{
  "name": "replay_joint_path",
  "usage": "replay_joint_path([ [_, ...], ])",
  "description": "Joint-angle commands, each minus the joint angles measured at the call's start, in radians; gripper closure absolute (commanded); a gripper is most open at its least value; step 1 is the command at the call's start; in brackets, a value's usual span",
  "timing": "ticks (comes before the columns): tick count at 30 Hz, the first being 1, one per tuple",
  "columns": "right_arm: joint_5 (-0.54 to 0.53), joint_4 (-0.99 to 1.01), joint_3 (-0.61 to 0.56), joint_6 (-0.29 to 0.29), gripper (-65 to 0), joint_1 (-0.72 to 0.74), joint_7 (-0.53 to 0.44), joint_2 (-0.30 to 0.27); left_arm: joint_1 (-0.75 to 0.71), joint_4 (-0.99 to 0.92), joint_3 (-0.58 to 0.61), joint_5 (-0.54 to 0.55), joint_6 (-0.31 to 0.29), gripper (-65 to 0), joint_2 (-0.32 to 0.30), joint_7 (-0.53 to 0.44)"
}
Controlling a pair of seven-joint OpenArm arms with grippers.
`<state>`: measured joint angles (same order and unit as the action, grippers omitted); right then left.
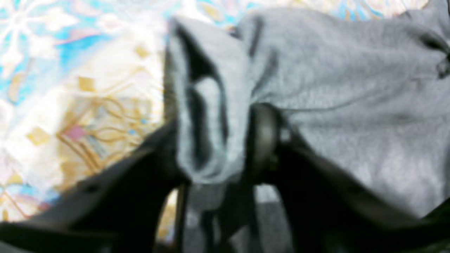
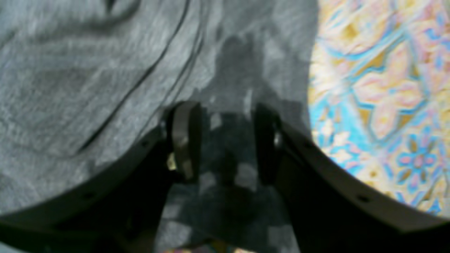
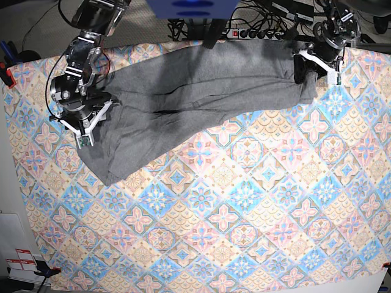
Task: Fold the T-shirt properly
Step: 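Regrip the shirt end with the left gripper and tighten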
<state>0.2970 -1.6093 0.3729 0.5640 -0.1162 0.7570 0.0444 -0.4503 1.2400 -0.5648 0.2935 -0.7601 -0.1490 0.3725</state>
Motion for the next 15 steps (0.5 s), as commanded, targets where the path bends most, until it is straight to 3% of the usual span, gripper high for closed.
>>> replay_joint_path([
  [1, -0.006, -0.024, 0.001, -0.005, -23.6, 0.008, -0.012, -0.007, -0.012, -0.070, 0.012, -0.145, 0.062, -16.7, 0.013, 0.188],
  [5, -0.006, -0.024, 0.001, -0.005, -23.6, 0.003, -0.012, -0.008, 0.023, -0.148, 0.012, -0.144, 0.062, -12.8, -0.018, 0.188],
  [9, -0.006, -0.026, 0.001, -0.005, -23.6, 0.003, -0.012, -0.008, 0.034, -0.151, 0.012, -0.142, 0.062, -0.9, -0.016, 0.188],
  [15, -0.006, -0.026, 0.002, -0.005, -23.6, -0.007, -0.012, -0.008, 0.060, -0.145, 0.010, -0.129, 0.062, -1.6, -0.013, 0.190],
])
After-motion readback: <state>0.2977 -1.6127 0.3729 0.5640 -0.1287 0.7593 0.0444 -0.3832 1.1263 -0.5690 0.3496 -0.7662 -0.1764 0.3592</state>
